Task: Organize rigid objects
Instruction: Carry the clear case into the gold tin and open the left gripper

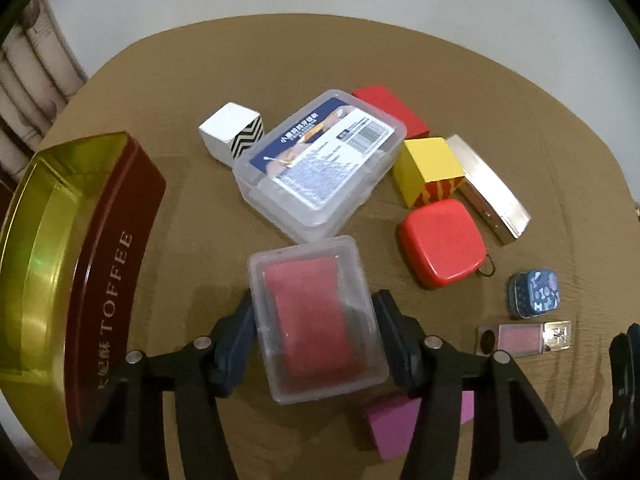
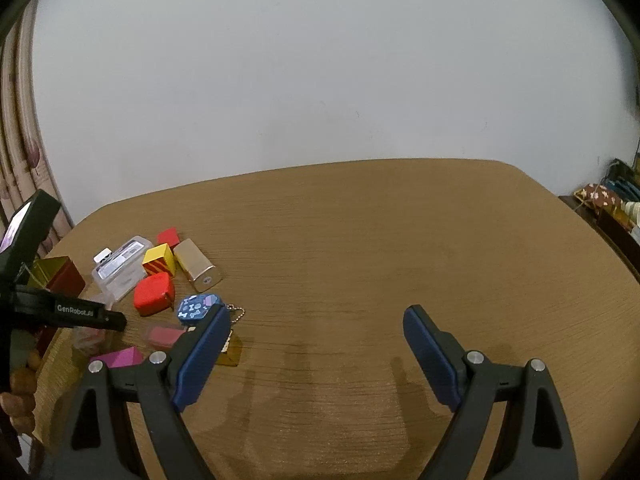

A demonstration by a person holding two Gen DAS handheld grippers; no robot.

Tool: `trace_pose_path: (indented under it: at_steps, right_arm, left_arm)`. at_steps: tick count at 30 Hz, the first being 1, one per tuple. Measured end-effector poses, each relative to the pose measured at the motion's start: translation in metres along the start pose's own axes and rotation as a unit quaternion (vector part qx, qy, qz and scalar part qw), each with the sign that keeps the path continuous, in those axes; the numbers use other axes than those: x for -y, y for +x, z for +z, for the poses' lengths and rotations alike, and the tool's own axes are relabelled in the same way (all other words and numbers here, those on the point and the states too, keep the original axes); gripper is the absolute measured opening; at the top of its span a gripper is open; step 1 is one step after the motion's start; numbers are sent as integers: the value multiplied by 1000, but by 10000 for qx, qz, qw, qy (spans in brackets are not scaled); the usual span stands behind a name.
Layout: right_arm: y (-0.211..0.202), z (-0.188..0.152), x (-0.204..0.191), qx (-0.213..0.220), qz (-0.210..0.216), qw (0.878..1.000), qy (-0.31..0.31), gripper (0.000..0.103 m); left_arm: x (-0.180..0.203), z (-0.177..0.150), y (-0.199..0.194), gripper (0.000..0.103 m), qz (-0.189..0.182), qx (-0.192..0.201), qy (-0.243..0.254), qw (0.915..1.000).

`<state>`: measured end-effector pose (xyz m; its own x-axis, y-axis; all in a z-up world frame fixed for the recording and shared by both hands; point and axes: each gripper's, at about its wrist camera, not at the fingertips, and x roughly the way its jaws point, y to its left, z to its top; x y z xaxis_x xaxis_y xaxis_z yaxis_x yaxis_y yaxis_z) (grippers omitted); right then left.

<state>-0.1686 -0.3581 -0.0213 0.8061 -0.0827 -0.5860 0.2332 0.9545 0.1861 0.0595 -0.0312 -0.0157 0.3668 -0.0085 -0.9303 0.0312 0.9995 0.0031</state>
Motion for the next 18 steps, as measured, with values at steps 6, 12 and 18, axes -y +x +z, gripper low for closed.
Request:
trace_pose_path:
  at_steps: [6,12,18]
  right_arm:
    - [1,-2,0,-63,-29,10000,16,91]
    - [4,-2,1,-152,-40,9999,45,91]
    - [6,-3,2,-261,-16,9996,79,91]
  left_arm:
    - [12,-6,-12,53,-157,81,180,9997]
    - [13,-27,-51,53,-290,284,307,9987]
    - [-4,-35,-126,53,-84,799,530,9954]
